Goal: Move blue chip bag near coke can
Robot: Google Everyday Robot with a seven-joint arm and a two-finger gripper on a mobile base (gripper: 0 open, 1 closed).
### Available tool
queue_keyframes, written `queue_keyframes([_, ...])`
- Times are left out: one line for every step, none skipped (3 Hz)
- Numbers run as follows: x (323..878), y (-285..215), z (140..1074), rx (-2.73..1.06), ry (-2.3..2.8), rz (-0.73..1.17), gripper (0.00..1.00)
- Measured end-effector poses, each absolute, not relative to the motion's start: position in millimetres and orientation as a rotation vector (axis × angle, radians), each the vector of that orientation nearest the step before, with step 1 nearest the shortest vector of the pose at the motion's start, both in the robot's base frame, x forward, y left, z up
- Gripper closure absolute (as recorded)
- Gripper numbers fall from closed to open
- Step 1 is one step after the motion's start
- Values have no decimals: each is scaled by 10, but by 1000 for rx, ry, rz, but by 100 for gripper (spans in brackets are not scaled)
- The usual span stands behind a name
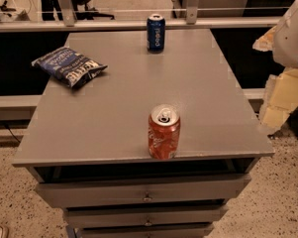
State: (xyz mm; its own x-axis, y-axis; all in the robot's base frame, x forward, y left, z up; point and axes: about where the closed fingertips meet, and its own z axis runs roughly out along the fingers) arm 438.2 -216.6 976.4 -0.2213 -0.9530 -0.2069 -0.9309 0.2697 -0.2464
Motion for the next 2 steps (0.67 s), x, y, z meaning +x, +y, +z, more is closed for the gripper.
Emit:
queue_keyframes([4382,-2166,9765,-1724,2231,-99,0])
queue_keyframes([4693,-1961,9707,-1736,2163,-58,0])
